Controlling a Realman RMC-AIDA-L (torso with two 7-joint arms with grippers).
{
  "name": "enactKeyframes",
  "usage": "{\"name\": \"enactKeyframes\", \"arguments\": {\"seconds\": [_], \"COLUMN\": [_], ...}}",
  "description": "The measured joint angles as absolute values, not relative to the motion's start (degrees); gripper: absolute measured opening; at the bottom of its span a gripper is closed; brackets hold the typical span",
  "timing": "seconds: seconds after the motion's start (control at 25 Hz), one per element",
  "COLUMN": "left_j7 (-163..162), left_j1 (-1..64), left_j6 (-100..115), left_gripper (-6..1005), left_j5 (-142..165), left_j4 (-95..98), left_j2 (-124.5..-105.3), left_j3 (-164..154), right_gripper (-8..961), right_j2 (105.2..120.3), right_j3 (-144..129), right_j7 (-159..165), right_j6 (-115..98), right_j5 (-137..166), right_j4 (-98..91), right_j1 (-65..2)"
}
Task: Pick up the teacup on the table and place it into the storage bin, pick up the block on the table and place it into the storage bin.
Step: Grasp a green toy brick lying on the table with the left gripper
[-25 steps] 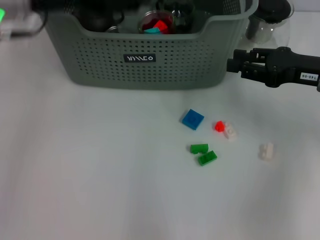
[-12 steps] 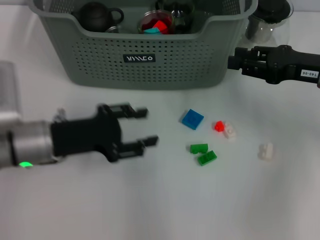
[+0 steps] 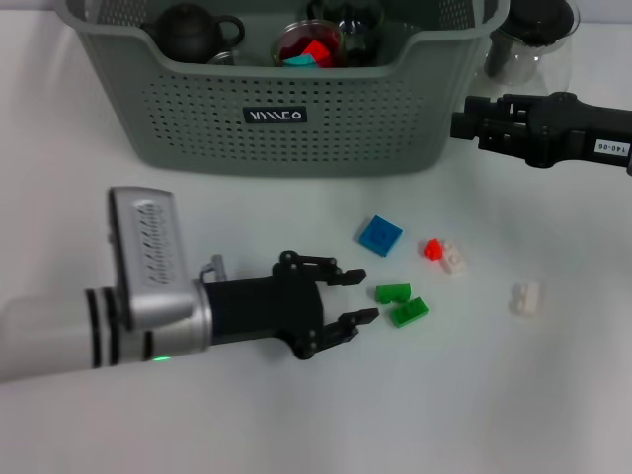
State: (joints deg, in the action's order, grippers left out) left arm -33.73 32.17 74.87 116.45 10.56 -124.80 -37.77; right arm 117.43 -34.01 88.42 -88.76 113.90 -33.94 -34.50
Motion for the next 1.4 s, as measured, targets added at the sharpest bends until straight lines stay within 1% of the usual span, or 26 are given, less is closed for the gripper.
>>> {"name": "enactKeyframes", "arguments": {"seconds": [0.04, 0.48, 1.2, 1.4], "left_j7": [-32.02, -27.46, -25.71, -25.91], "left_j1": [32.65, 36.42, 39.38, 39.39], "left_j6": [73.52, 65.85, 61.37, 61.5], "left_gripper": [416, 415, 416, 366], "left_j5": [115.43, 110.78, 110.78, 110.75], "left_j4": [9.19, 2.56, -2.1, -2.27], "left_j2": [-124.81, -124.8, -124.8, -124.8], "left_j3": [-37.76, -37.88, -37.58, -36.91], "right_gripper": [424, 424, 425, 424], "right_j2": [117.42, 117.34, 117.31, 117.27], "right_j3": [-34.01, -34.1, -34.1, -34.1], "right_j7": [88.42, 88.35, 87.94, 87.9], "right_j6": [-88.76, -88.77, -88.72, -88.28], "right_j5": [113.91, 113.97, 114.14, 114.06], "right_j4": [-33.96, -33.86, -33.58, -33.57], "right_j1": [-34.4, -34.21, -33.67, -33.38]}}
